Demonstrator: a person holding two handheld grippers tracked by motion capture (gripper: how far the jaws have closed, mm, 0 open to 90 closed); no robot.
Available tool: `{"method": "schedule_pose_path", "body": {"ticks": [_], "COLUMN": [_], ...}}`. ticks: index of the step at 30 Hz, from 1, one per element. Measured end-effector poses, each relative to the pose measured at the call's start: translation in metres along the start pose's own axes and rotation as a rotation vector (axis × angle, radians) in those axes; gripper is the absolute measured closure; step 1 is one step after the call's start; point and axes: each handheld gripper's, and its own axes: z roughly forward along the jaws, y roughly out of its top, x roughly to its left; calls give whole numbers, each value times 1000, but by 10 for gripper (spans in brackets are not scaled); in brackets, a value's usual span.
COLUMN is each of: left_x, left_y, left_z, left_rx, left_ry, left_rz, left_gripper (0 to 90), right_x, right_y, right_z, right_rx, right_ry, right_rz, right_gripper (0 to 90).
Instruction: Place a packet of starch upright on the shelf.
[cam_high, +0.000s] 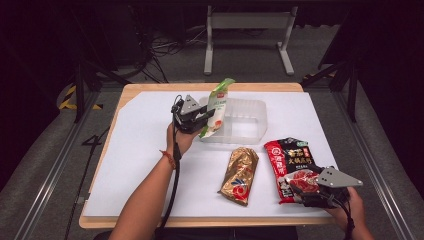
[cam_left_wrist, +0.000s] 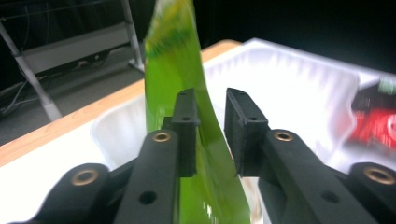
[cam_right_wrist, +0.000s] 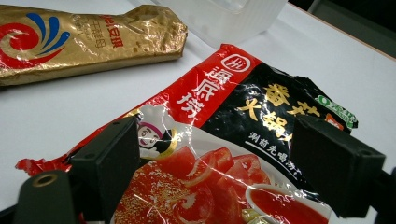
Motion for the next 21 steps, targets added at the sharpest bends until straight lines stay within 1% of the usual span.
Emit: {"method": "schedule_pose_path", "body": {"ticks": [3,4,5,6,8,10,11,12,13,15,17,18,19,20,21], "left_x": [-3,-4,-5,-6,-7,-7,-7,-8,-10,-11,-12,-13,-14,-15,-16], "left_y": [-3,-4,-5,-6,-8,-10,-10,-11,-13,-14,-16,-17,-19,-20,-20], "left_z": [-5,-7,-8,-10,-13,-16,-16,-18,-21,-24,-25,-26,-26,-26,-25], "left_rx": [30,36,39,45,44,48,48,46,57,68,74,84,101,115,132], "left_ry": [-6,-8,-4,-7,-15,-12,-12,-20,-22,-33,-42,-45,-63,-73,-74], "left_rz": [27,39,40,40,43,57,57,60,81,95,98,109,120,127,135], "left_gripper": [695,695,690,672,664,629,617,620,624,638,658,658,698,703,707], "right_x": [0,0,0,0,0,0,0,0,0,0,0,0,0,0,0], "right_y": [0,0,0,0,0,0,0,0,-1,-1,-1,-1,0,0,0], "right_z": [0,0,0,0,0,1,1,1,1,1,1,1,1,1,1], "right_rx": [3,3,2,2,2,4,4,8,8,9,8,9,9,7,7], "right_ry": [3,4,4,4,5,7,7,7,7,7,7,8,7,7,7], "right_rz": [4,5,5,6,8,4,4,3,4,4,5,3,4,5,7], "right_gripper": [163,164,164,164,164,164,164,164,163,164,164,163,164,164,164]}}
